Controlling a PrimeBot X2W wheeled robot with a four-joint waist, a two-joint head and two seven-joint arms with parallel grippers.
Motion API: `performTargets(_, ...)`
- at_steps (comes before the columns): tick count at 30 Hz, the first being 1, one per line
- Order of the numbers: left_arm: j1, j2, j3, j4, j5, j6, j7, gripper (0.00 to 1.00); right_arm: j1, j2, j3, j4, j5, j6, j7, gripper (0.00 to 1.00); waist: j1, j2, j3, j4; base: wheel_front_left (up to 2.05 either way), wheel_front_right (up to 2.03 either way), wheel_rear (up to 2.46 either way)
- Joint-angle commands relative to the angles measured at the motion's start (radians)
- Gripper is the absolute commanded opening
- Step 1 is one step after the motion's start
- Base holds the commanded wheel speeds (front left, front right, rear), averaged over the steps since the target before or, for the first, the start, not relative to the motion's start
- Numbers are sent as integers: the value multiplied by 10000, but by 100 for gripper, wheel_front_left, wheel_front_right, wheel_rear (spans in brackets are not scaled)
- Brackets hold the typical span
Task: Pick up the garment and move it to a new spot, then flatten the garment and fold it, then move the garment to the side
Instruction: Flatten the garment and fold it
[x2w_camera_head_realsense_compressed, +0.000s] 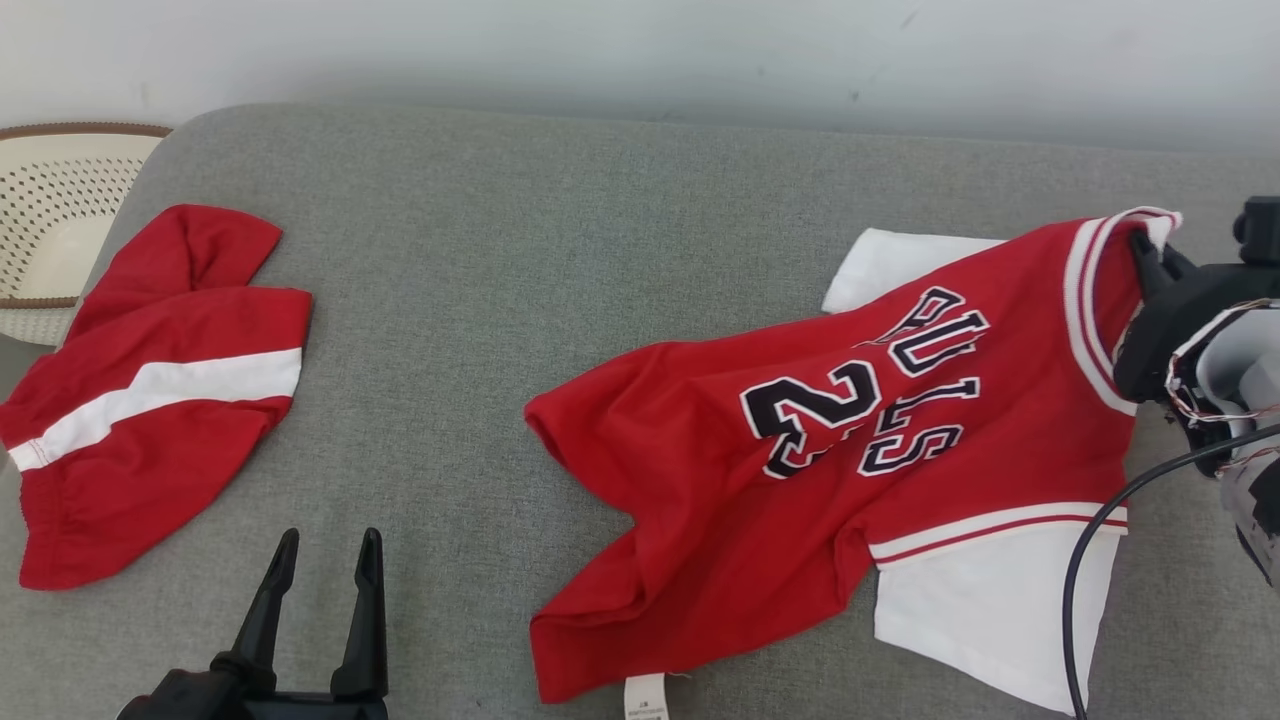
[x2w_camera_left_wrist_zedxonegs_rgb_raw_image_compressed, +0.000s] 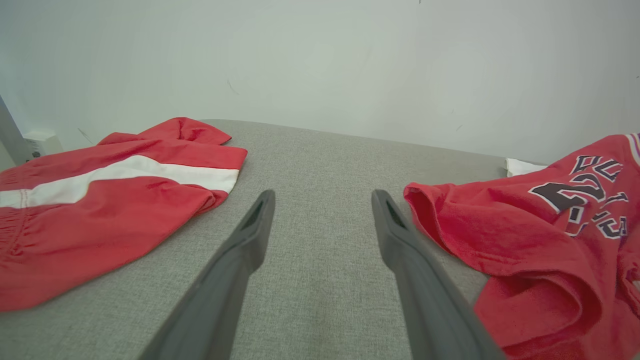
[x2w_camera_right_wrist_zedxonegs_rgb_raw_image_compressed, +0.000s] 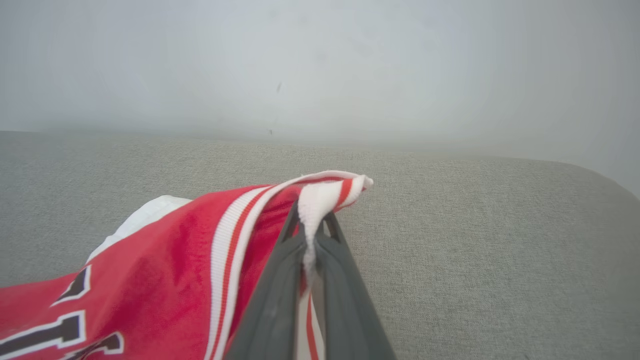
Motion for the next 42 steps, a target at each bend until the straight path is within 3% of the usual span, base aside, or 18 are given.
performTargets(1,-86,-1,8,25,-56,11,-36,100,-168,-68,-30,158,74,1,-139,0,-1,-1,4,-3,0,0,0)
performTargets(7,-57,-2,-5,69,-64,15,-36,100,-174,162,29,738,-38,3,-332,1,-1,-1,-20,-22,0,0,0)
performTargets(8,-48,0,-9,83,-61,16,-36,100,-151,188,42,807,-47,1,-370,93,-1,-1,-28,-27,0,0,0)
performTargets(9,-46,-2,-12,92,-63,20,-36,100,-114,219,71,873,-65,1,-370,100,-1,-1,-38,-33,0,0,0)
performTargets(24,384,-1,161,131,1,38,-36,100,717,421,272,1447,-139,1,-628,100,-1,-1,-850,-588,0,0,0)
performTargets(30,563,-1,180,91,-6,60,-36,100,1201,423,-87,885,17,1,-909,100,-1,-1,-1072,-801,0,0,0)
performTargets(35,695,0,222,88,-10,104,-36,100,2015,260,-1482,-640,-450,3,-917,100,-1,-1,-1264,-971,0,0,0)
performTargets(42,910,0,282,10,-22,160,-36,100,4137,564,-3932,-2530,-2383,3,-922,100,-1,-1,-1487,-1156,0,0,0)
